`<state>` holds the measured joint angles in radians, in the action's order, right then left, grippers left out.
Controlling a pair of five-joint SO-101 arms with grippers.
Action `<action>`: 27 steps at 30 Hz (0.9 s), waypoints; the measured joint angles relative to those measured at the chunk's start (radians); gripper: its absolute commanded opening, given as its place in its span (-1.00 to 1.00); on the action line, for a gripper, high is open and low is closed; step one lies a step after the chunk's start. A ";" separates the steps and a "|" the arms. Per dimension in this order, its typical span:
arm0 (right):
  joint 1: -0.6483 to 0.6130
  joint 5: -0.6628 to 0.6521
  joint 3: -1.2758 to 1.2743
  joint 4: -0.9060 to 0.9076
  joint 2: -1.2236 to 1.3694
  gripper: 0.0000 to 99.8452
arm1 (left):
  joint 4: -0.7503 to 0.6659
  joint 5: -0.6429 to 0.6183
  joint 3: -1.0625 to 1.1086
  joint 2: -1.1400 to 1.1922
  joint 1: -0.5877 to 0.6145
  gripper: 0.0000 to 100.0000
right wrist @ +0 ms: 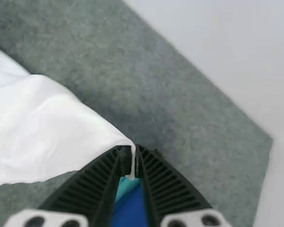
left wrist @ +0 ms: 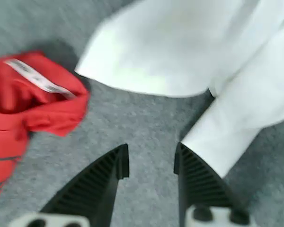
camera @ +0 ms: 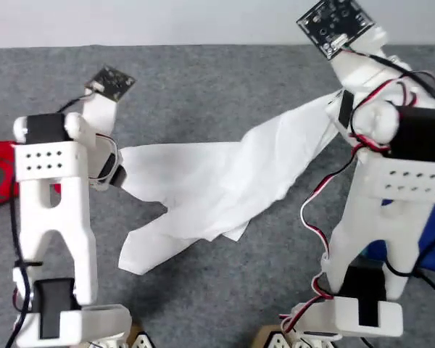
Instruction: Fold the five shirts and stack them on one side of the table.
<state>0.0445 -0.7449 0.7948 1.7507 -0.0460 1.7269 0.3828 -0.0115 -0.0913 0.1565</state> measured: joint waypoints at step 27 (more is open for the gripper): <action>0.074 -0.044 -0.284 -1.105 0.420 -0.71 | 0.002 0.031 -0.037 -0.209 0.445 -0.68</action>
<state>0.1181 -0.7894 0.5109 0.6460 0.3744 1.7285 0.4135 -0.0483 -0.3000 0.6015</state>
